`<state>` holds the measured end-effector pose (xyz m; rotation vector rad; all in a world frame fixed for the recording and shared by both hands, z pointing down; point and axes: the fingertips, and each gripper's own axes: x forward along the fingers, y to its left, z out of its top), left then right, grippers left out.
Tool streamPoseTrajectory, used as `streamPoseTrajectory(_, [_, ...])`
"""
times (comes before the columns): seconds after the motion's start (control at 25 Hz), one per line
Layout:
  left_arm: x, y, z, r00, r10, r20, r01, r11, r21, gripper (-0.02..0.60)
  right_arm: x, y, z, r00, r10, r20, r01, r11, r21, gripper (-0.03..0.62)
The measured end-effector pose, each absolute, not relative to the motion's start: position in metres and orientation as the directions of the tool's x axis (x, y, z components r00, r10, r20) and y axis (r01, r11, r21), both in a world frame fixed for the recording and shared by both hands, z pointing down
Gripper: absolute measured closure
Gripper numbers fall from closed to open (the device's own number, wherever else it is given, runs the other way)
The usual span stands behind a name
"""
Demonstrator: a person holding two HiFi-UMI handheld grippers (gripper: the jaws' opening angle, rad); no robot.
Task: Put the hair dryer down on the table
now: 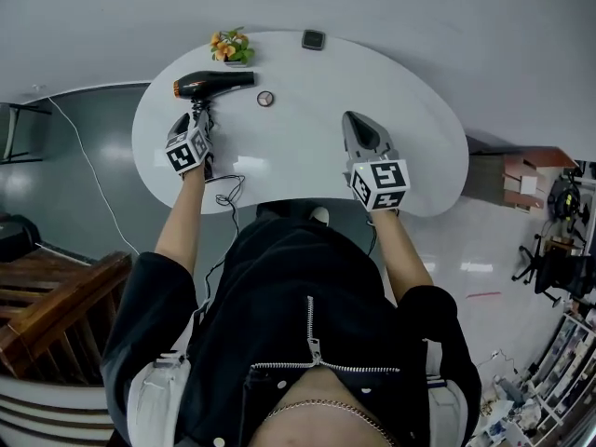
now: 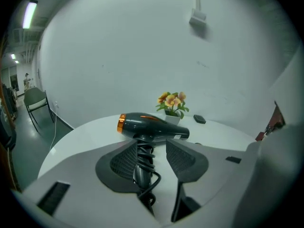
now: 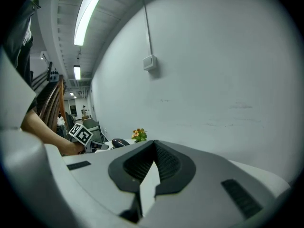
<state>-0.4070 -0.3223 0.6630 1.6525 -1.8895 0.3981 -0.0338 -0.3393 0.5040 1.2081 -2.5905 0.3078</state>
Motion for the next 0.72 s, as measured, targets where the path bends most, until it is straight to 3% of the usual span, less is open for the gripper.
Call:
streamPoseTrajectory(0.28, [-0.376,-0.298,0.602,-0.023,-0.877,0.48,-0.988,0.094,0.124,0.506,-0.059,-0.333,0.505,-0.695,-0.653,0.302,-0.705,0.701,-0.108,0.588])
streamPoseTrajectory(0.72, [-0.32,-0.261,0.529,0.024,-0.932,0.362,-0.995,0.013,0.099,0.546,-0.083,-0.321,0.499,-0.782,-0.561,0.271,-0.608,0.783,-0.134,0.589])
